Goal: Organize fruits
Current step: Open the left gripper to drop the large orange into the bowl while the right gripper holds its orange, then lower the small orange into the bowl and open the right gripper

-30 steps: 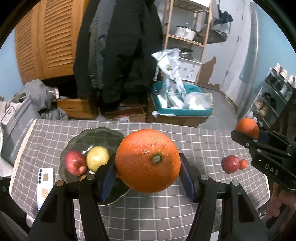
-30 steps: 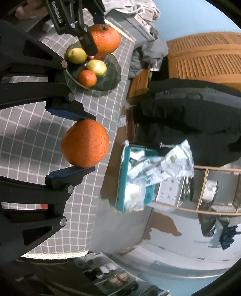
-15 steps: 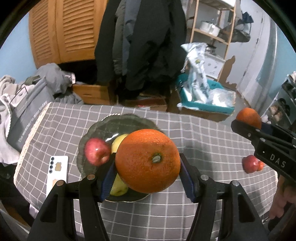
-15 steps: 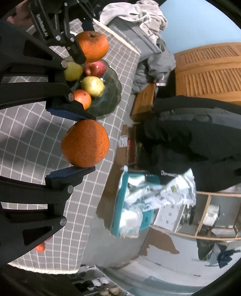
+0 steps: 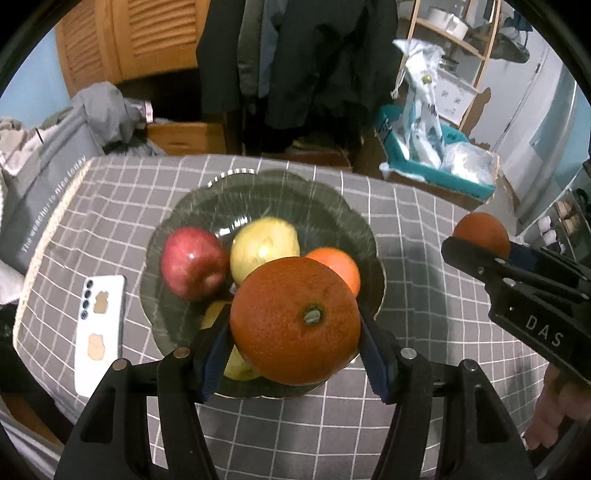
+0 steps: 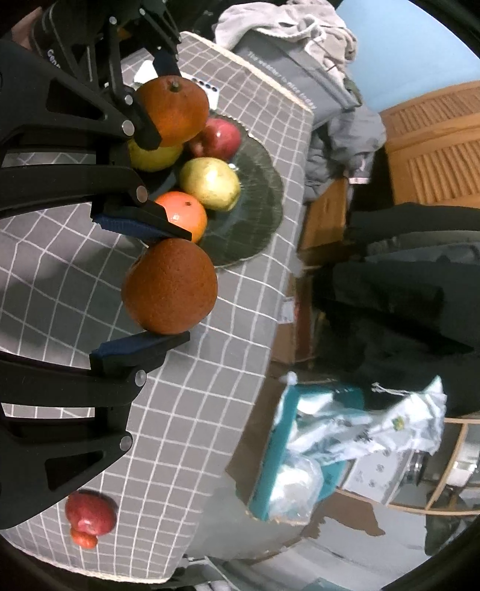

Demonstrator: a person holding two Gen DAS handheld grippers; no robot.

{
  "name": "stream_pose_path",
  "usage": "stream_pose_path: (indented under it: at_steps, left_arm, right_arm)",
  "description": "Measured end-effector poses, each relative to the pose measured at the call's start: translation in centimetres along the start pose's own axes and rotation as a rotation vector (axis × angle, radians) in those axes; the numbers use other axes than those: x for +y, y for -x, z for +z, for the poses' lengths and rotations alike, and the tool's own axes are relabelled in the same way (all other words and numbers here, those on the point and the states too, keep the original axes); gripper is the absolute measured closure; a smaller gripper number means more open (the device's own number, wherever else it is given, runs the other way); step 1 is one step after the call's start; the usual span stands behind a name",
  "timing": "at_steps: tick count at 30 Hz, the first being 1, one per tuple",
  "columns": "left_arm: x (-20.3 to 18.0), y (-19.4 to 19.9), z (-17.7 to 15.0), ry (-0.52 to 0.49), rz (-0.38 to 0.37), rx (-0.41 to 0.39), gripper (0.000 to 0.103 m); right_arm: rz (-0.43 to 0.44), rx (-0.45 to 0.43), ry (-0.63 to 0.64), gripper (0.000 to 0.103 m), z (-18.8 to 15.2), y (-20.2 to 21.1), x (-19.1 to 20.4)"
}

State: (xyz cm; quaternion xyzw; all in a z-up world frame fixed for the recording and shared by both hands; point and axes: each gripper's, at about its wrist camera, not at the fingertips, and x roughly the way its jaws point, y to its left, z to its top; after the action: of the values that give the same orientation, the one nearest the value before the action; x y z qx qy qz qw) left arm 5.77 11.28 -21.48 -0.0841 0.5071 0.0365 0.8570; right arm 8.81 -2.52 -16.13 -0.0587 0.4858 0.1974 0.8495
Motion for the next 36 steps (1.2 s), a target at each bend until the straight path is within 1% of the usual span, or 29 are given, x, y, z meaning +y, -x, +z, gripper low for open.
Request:
stream_pose_path:
  at_steps: [10,14,17,20,24,36]
  left_arm:
    - [0.3,-3.1,-0.6,0.012,0.016,0.09,0.038]
    - [0.6,-4.1,-0.8,0.023,0.003,0.128,0.039]
    - [0.2,-3.7,-0.7,-0.001,-0.004,0.099,0.038]
    - [-0.1,-3.3,-0.5,-0.017,0.027,0.077,0.026]
    - [0.6,-2.8,-0.1,0.004,0.029,0.061,0.026]
    - [5.2,-1.7,3.1,0.097,0.099,-0.003,0.026]
  right_arm:
    - [0.014,0.041,-0.001,0.058,-0.4,-2.0,0.3]
    - [0.018,0.043,-0.002,0.058,-0.3,-2.2,0.3]
    - [0.022,0.047,-0.003,0.058,-0.2,-2.5,0.4]
    - [0.024,0.051,-0.004,0.058,-0.1,-2.8,0.5]
    - [0.03,0.053,-0.005,0.058,0.3,-3.3,0.6]
    - [0.078,0.053,0.015,0.058,2.5,-5.5,1.9]
